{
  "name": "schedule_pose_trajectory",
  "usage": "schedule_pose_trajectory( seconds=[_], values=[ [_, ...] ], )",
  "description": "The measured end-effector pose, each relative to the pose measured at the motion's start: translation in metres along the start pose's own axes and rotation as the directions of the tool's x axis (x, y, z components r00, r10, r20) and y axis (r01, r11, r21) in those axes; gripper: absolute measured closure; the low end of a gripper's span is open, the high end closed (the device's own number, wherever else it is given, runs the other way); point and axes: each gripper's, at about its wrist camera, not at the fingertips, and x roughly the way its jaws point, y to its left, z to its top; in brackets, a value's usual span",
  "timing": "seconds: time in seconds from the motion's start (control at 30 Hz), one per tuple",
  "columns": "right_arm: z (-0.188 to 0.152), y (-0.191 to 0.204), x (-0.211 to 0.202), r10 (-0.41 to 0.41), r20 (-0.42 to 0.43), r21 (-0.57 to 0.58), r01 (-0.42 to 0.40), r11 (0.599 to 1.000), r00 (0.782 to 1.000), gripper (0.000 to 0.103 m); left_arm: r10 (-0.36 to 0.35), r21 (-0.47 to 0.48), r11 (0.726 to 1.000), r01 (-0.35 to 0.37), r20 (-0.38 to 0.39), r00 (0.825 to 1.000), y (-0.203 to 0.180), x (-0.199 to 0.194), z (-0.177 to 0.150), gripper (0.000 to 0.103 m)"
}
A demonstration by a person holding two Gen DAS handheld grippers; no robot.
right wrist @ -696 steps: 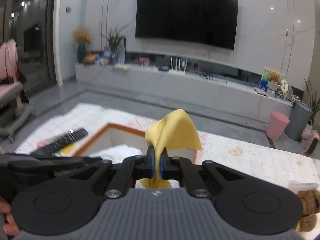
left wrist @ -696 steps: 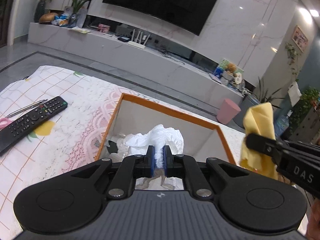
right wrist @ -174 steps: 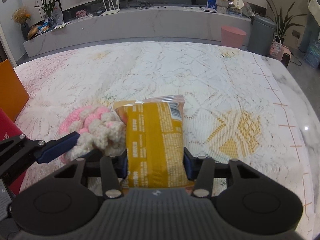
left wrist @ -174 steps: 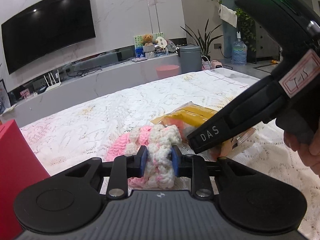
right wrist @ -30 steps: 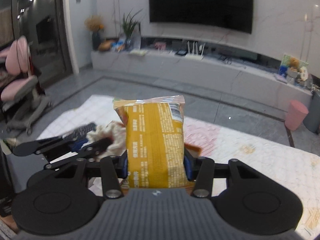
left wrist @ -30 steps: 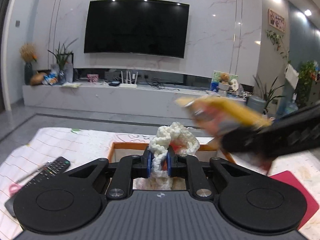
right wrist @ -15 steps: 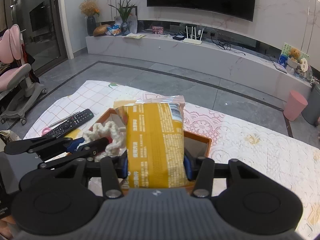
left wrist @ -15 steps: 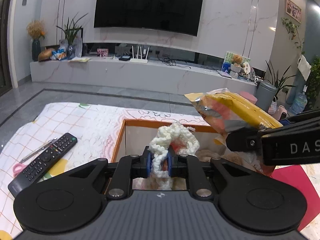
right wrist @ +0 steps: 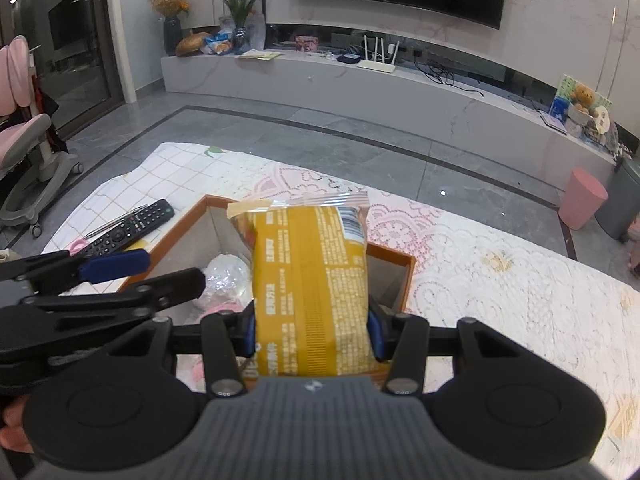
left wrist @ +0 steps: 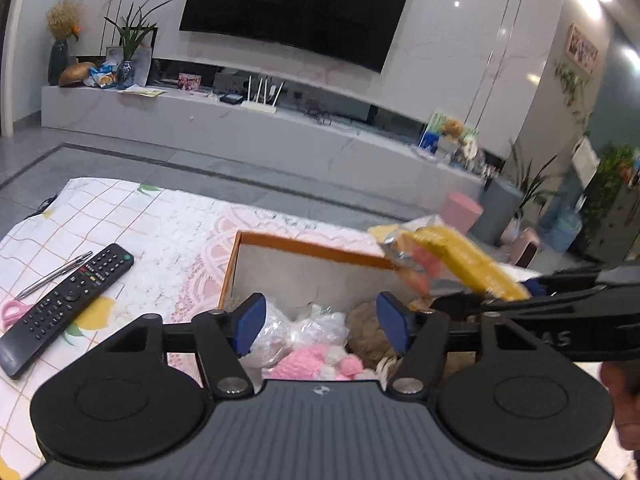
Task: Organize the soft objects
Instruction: 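Lower the crocheted ball into the box and open the left gripper, then lower the yellow snack bag into the box and open the right gripper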
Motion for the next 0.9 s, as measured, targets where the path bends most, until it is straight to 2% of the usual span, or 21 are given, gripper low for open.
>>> schedule_pose_trajectory(
  seconds=[0.17,0.27,0.37,0.43,0.53,0.6,0.73,0.9],
  values=[
    [0.006,0.005,0.009,0.001,-0.016,-0.016,-0.001,1.0,1.0,0.054,-0.022,0.055,0.998,0.021,0.026,0.999,0.003,-0.014,0.003,0.027],
    [0.01,0.011,0.028,0.024,-0.076,-0.027,-0.026,0.999,0.997,0.054,-0.005,0.066,0.998,0.001,0.066,0.998,0.008,-0.023,0.005,0.027],
    [0.01,0.024,0.05,0.015,-0.141,-0.063,-0.024,0.998,0.99,0.054,0.014,0.04,0.999,-0.018,0.097,0.995,0.018,-0.026,0.008,0.027],
    [0.004,0.033,0.054,0.031,-0.165,-0.074,-0.044,0.996,0.986,0.054,0.017,0.007,1.0,-0.018,0.089,0.996,0.026,-0.024,0.011,0.027],
    [-0.012,0.043,0.04,0.081,-0.137,-0.038,-0.087,0.996,0.987,0.054,0.042,0.005,0.999,-0.042,0.094,0.995,0.032,-0.024,0.013,0.027],
    [-0.026,0.05,0.027,0.129,-0.161,-0.045,-0.138,0.989,0.979,0.054,0.064,0.006,0.998,-0.065,0.097,0.993,0.033,-0.023,0.014,0.027],
    [-0.045,0.065,-0.008,0.142,-0.172,-0.151,-0.168,0.974,0.975,0.054,0.05,-0.001,0.999,-0.051,0.078,0.996,0.034,-0.023,0.013,0.027],
    [-0.039,0.074,-0.019,0.204,-0.171,-0.111,-0.225,0.968,0.964,0.054,0.068,-0.015,0.998,-0.067,0.092,0.993,0.037,-0.031,0.013,0.027]
  ],
)
